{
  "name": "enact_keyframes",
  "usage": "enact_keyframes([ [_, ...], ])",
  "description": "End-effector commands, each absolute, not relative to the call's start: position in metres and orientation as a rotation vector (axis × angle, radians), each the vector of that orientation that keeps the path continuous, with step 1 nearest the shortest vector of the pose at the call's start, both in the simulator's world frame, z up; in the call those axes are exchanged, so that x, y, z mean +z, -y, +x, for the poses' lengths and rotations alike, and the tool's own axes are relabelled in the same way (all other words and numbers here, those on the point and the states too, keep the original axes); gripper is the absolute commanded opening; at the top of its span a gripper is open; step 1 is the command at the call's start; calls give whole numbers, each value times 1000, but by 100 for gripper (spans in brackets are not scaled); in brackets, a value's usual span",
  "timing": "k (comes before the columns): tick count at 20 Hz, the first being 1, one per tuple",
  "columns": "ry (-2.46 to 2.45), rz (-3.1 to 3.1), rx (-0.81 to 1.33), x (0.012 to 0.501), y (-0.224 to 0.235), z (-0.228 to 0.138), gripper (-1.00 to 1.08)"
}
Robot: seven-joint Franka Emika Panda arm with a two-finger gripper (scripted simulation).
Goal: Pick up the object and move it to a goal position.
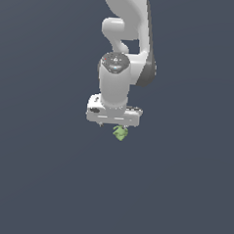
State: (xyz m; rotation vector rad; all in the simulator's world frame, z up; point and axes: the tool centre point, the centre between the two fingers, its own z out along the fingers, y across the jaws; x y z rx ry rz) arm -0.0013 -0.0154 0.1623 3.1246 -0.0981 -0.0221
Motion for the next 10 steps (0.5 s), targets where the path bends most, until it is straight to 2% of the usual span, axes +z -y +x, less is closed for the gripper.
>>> enact_keyframes([
  [1, 132, 3124, -22, 159, 14, -3, 100],
  [10, 366, 3111, -16, 141, 3, -14, 100],
])
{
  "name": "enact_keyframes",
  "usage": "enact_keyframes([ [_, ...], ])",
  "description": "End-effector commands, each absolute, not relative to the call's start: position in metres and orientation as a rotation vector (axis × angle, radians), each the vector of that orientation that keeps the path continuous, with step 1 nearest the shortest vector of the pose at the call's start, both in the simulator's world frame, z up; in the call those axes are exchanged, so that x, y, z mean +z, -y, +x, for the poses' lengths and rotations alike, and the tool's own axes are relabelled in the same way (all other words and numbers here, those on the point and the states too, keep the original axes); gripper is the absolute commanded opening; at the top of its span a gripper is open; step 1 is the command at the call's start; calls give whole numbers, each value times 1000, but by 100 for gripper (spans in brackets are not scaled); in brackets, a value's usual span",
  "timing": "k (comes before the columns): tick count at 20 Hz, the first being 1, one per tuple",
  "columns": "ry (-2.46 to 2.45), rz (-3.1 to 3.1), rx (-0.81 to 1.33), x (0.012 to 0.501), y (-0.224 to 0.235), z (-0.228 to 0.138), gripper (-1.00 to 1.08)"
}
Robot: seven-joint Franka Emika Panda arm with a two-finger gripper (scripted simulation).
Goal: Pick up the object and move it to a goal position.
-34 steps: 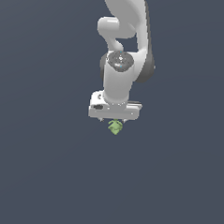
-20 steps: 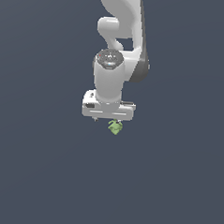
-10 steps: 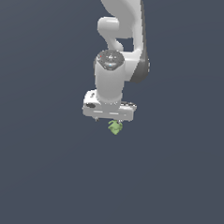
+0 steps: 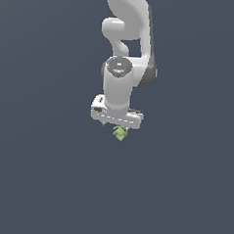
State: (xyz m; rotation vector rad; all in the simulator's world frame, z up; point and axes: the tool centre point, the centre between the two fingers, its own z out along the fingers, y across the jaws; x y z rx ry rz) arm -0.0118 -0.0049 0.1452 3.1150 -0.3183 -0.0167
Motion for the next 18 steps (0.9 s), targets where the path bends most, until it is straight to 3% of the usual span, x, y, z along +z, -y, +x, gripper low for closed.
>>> enact_keyframes([
  [1, 402, 3107, -15, 139, 1, -16, 100],
  [18, 987, 2982, -3, 98, -21, -49, 100],
])
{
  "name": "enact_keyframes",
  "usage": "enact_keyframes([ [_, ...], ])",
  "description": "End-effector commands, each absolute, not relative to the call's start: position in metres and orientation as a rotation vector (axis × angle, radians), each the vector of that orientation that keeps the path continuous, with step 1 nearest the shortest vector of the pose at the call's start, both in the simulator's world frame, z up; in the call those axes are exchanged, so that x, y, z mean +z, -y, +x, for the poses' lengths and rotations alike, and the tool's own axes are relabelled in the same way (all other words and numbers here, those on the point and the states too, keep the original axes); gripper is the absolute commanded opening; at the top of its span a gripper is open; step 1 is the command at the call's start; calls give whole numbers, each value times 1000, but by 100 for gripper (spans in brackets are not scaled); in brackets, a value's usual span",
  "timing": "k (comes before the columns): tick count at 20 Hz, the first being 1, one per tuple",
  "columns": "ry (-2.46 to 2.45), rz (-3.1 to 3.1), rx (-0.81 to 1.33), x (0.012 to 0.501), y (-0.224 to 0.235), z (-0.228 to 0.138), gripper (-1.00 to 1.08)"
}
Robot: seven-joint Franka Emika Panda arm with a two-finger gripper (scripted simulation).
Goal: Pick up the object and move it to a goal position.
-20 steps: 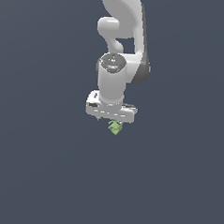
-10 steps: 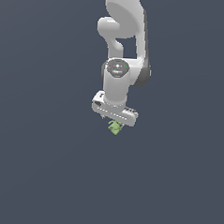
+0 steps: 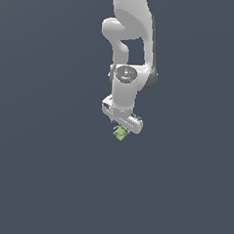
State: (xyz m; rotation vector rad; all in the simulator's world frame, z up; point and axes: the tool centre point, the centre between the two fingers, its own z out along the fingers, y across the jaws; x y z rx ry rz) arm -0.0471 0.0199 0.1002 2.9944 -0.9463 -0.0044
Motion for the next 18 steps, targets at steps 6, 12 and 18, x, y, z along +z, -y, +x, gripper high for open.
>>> enact_keyframes([
  [6, 1080, 2950, -1, 92, -24, -55, 100],
  [12, 1098, 2943, -1, 90, -25, -57, 100],
  [18, 1099, 2943, -1, 78, -25, -57, 100],
])
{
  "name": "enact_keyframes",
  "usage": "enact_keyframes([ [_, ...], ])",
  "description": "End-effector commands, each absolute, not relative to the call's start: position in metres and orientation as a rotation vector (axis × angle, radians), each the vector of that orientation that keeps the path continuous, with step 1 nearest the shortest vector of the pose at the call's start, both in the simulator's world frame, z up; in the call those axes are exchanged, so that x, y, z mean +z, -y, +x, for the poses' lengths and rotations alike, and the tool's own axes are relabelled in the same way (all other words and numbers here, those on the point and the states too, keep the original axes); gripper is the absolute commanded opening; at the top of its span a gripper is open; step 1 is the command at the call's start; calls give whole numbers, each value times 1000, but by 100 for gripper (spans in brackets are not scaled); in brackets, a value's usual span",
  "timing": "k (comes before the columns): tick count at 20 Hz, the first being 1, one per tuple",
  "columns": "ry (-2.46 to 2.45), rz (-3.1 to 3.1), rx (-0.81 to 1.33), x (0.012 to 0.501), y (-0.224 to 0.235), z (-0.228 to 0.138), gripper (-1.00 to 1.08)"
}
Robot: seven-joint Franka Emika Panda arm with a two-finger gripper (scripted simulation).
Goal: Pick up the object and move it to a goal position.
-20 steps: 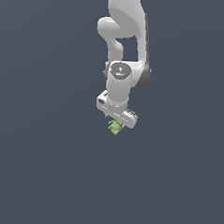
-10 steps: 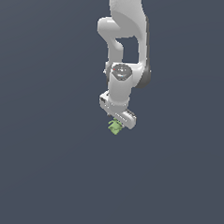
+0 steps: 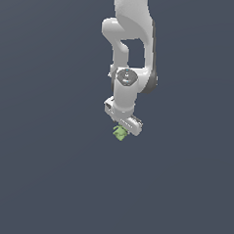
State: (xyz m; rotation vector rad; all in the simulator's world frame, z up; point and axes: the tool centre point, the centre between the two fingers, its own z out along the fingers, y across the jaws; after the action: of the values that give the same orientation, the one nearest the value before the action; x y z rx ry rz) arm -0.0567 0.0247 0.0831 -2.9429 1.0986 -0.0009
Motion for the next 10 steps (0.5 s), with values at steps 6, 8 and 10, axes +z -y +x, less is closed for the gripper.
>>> enact_keyframes([
  [6, -1103, -2942, 0, 50, -25, -58, 100],
  [8, -1104, -2941, 0, 44, -25, -58, 100],
  [10, -1104, -2941, 0, 41, -25, -58, 100],
])
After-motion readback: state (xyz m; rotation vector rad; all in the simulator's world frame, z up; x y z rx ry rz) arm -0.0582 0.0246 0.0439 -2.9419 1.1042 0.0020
